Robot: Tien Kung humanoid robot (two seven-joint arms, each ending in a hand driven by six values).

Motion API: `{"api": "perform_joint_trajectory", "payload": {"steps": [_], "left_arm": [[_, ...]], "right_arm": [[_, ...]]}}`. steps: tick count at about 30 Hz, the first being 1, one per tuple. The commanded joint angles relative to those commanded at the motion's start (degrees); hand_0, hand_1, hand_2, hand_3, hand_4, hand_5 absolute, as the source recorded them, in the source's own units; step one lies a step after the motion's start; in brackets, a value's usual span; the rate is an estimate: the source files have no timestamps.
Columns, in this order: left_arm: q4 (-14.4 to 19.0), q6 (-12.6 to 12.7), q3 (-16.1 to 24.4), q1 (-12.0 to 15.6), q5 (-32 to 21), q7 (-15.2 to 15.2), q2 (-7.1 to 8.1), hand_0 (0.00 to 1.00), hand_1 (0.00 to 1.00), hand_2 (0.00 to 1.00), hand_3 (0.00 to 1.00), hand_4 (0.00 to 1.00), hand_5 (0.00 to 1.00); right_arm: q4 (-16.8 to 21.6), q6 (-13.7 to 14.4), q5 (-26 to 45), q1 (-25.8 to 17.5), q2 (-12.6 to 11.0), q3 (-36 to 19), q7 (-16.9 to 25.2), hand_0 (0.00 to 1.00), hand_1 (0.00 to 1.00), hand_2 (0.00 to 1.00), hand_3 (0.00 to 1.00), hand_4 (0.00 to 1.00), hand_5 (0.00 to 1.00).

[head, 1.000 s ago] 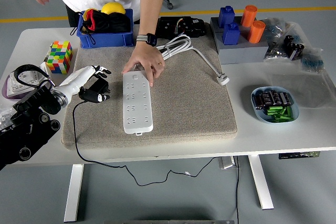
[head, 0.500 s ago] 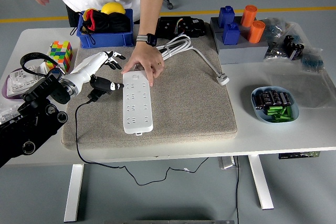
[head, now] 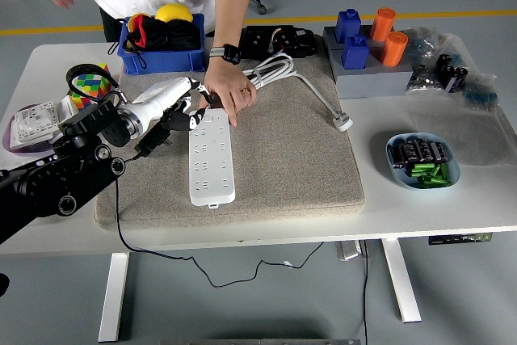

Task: Pull the plug out,throw it away,press the button

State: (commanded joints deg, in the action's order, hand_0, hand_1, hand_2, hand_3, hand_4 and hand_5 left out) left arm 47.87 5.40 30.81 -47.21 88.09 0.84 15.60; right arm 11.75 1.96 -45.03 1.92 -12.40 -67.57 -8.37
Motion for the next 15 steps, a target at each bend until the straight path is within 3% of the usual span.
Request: {"api": "perform_joint_trajectory", "payload": {"steps": [8,15], "left_arm": [[-5.1,-0.4,-8.9,-4.8,-3.0,-0.6,-2.68,0.154,0.002,0.005,0.555,0.002,0.002],[-10.3,0.2,-13.5,-7.7,-4.0,-2.0,-5.38,0.143,0.002,0.005,0.566,0.002,0.002]], "right_arm": [[-0.2,0.0,0.4,-0.1,0.0,0.5,0.0,0.749,0.667,0.656,0.619,0.657,0.515],[-0.1,0.0,0.7,0.2,-0.1,0.9,0.1,0.749,0.667,0.656,0.619,0.657,0.515]]}}
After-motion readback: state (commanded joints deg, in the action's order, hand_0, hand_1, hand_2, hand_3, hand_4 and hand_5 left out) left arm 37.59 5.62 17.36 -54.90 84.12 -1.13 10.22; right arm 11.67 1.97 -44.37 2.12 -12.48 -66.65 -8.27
